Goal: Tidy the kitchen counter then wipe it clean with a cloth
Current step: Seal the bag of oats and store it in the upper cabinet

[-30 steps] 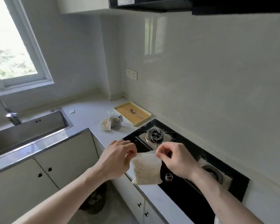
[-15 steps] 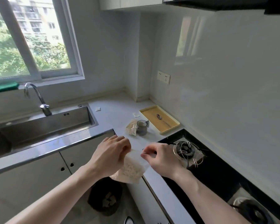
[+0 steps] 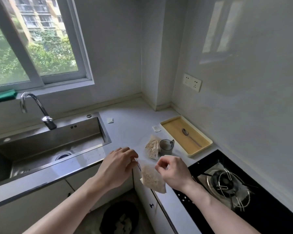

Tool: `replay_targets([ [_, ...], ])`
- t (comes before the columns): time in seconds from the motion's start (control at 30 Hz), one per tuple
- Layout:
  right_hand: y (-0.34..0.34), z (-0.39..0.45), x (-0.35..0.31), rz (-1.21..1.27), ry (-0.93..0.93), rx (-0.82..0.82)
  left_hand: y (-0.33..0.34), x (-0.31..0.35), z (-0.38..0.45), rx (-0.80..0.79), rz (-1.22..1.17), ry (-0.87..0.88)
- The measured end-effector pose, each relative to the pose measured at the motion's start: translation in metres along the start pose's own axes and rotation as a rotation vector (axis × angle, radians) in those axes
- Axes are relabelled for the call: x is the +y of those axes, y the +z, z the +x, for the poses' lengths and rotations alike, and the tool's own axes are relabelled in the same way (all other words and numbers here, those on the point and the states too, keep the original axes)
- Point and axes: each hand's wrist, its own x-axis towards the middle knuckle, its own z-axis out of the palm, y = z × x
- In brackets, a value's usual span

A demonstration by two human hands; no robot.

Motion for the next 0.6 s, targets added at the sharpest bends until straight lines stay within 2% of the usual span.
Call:
replay_targets([
  [0.27, 0.025, 0.082, 0.028, -0.045, 0.127, -0.006, 0.005, -0.060, 0.032, -0.047, -0.066, -0.108],
  [0.6, 0.067, 0.157, 0.041, -0.044, 0.259, -0.030, 0.009, -0.111, 0.072, -0.129, -0.077, -0.116],
])
